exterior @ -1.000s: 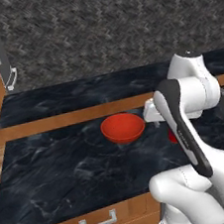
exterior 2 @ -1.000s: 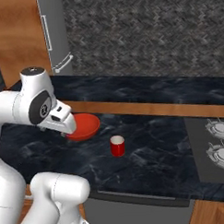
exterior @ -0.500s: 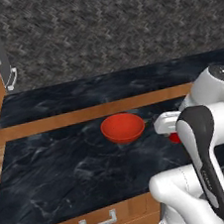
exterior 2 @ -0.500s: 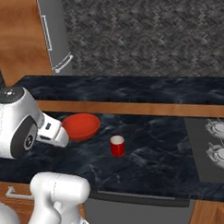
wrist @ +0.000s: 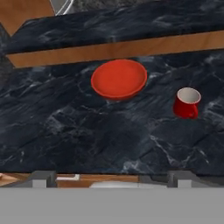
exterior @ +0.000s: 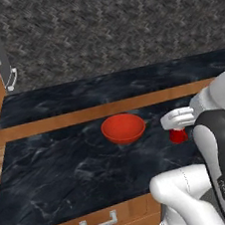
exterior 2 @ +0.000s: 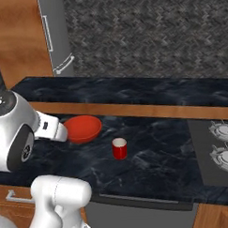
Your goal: Clear the mugs and bowl far away from the sink.
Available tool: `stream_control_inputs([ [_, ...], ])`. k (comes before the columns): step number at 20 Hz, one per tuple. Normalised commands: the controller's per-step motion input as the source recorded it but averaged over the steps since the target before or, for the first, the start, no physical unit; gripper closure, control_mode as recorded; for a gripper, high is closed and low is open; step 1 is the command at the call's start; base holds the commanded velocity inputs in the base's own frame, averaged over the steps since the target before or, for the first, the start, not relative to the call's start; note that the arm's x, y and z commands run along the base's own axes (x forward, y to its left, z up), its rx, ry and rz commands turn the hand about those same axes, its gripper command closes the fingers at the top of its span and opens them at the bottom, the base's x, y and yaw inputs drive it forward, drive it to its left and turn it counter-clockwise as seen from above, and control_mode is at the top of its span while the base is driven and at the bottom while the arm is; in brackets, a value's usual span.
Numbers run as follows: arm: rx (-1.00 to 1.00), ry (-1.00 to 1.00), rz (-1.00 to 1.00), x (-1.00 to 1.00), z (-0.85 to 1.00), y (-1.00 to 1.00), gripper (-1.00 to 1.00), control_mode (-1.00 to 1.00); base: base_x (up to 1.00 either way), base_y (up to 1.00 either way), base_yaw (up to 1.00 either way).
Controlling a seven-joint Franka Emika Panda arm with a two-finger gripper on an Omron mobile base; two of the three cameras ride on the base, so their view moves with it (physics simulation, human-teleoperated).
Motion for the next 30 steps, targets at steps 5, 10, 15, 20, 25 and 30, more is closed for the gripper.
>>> stream_control_inputs([
  [5, 0.0, -0.01, 0.01, 0.0, 0.04, -0.08, -1.0, 1.0, 0.0, -0.56, -0.11],
  [10, 0.0, 0.0, 0.0, 0.0, 0.0, 0.0, -1.0, 1.0, 0.0, -0.36, -0.76],
  [15, 0.0, 0.0, 0.0, 0.0, 0.0, 0.0, -1.0, 1.0, 0.0, 0.0, -1.0],
  [20, 0.0, 0.0, 0.0, 0.0, 0.0, 0.0, -1.0, 1.0, 0.0, -0.02, -0.99],
  [25, 0.0, 0.0, 0.0, 0.0, 0.0, 0.0, -1.0, 1.0, 0.0, -0.86, -0.74],
  [30, 0.0, 0.0, 0.0, 0.0, 0.0, 0.0, -1.0, 1.0, 0.02, -0.71, -0.8],
])
